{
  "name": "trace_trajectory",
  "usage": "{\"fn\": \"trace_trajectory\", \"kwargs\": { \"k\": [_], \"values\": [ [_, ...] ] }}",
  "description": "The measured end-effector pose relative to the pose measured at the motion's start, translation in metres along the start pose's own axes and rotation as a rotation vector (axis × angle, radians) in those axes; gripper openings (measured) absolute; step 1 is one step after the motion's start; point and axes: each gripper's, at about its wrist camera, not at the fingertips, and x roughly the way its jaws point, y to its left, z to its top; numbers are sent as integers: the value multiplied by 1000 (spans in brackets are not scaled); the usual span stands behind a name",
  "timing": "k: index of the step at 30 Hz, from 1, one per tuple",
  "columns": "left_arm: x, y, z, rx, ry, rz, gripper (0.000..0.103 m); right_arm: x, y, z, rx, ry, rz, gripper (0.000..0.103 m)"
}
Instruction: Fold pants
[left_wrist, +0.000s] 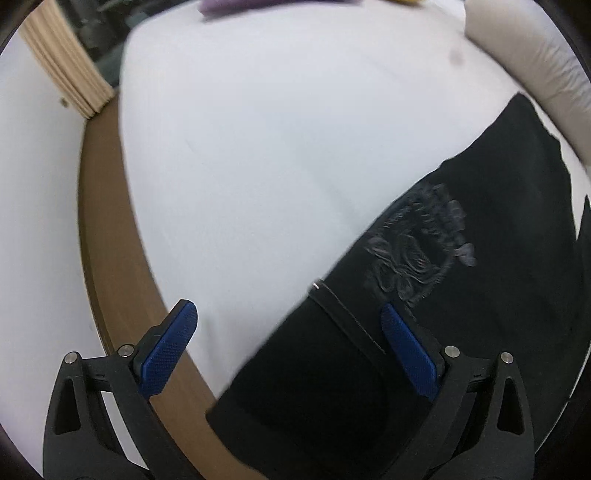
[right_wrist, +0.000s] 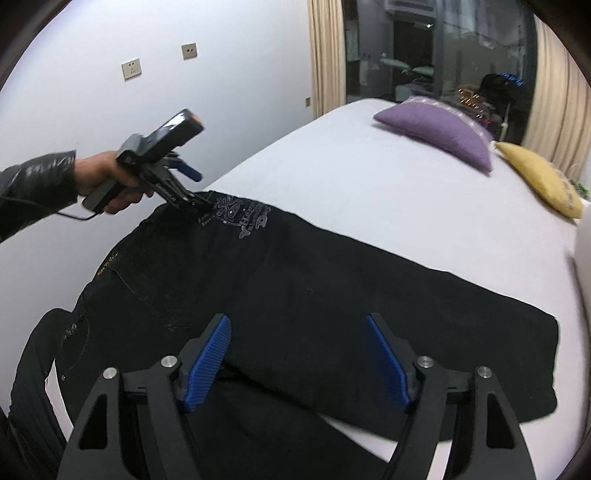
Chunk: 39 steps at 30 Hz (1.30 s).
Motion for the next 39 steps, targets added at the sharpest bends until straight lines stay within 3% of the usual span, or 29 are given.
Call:
{"fn": "trace_trajectory", "kwargs": {
  "k": [3, 6, 9, 11, 13, 19, 28, 30, 31, 32, 39],
  "values": [
    [14, 7, 9, -4, 30, -65, 90, 19, -5, 5, -13, 32, 21, 70],
    [16, 10, 11, 4, 49, -68, 80, 37, -6, 15, -42, 57, 45, 63],
    [12, 14, 11, -11, 48, -75, 53, 48, -9, 31, -62, 65, 59, 56],
    [5, 12, 9, 5, 40, -80, 23, 60, -12, 46, -74, 75, 60, 53],
    [2, 4, 6, 21, 22, -69, 9, 68, -15, 59, -87, 83, 65, 53],
    [-32, -3, -20, 6, -136, -20, 7, 103, -7, 103, -209, 138, 74, 53],
    [-77, -23, -72, 33, -305, 23, 7, 163, -2, 131, -343, 273, 85, 53],
    [-75, -18, -74, 29, -311, 16, 7, 177, -6, 131, -348, 319, 88, 42],
    [-74, -15, -73, 25, -310, 11, 7, 180, -6, 130, -347, 333, 92, 23],
    [-73, -12, -72, 22, -311, 11, 7, 182, -5, 129, -350, 344, 92, 13],
    [-89, -36, -87, -20, -336, 0, 7, 162, -3, 129, -267, 268, 75, 4]
  ]
}}
